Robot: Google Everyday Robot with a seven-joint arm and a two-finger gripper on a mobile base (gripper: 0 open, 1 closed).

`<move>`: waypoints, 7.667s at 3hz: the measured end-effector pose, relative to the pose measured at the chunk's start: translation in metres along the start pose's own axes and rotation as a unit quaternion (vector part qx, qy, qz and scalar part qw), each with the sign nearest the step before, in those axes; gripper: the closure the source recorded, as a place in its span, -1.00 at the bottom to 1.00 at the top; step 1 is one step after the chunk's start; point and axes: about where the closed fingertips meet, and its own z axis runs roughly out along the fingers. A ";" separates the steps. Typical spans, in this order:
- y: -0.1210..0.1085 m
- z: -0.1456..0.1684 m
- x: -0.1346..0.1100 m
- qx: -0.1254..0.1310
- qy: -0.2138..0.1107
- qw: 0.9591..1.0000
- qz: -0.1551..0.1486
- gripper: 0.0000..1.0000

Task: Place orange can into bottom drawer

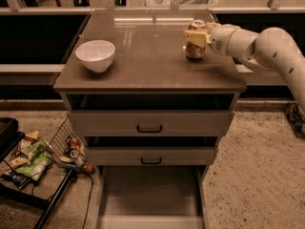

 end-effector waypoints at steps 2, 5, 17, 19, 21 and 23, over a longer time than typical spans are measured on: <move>0.036 -0.050 -0.051 -0.001 0.033 0.999 -0.036 1.00; 0.132 -0.150 -0.072 -0.049 0.015 0.998 0.036 1.00; 0.279 -0.172 0.460 -0.266 -0.020 0.962 0.064 1.00; 0.321 -0.063 0.593 -0.330 -0.047 0.937 0.101 1.00; 0.330 -0.032 0.656 -0.353 -0.045 0.934 0.010 1.00; 0.385 -0.039 0.674 -0.371 0.031 0.927 -0.039 0.97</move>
Offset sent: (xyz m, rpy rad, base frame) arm -0.1301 0.0058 0.1230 -0.1986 0.0011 0.0158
